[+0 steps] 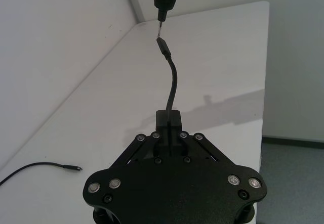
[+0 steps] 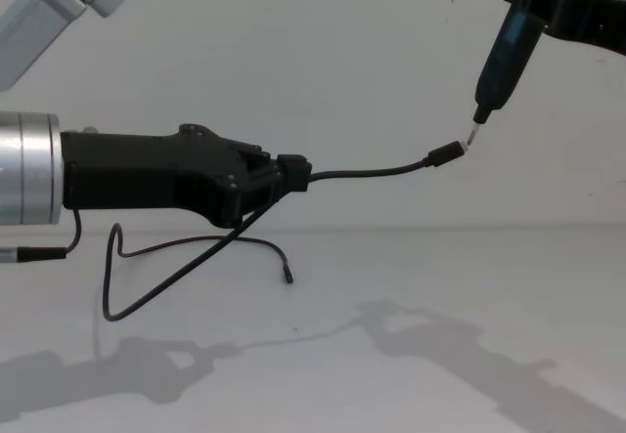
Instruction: Pick up the data cable with the one hand.
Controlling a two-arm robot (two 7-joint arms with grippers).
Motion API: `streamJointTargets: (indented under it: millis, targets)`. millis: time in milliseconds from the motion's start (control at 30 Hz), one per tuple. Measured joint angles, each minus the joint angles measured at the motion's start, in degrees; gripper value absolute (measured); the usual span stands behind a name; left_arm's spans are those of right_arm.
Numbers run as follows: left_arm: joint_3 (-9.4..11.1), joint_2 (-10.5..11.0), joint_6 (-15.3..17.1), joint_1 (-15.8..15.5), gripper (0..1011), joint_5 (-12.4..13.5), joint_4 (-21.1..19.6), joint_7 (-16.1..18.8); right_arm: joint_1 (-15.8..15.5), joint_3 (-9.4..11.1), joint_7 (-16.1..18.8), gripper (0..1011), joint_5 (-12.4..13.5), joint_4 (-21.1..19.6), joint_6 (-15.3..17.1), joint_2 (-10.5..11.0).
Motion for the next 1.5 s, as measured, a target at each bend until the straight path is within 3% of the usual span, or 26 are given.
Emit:
streamJointTargets:
  millis: [1500]
  targets:
    - [0.00, 0.00, 0.01, 0.00, 36, 0.00, 0.00, 0.00, -0.42, -0.04, -0.29, 263, -0.40, -0.59, 0.54, -0.23]
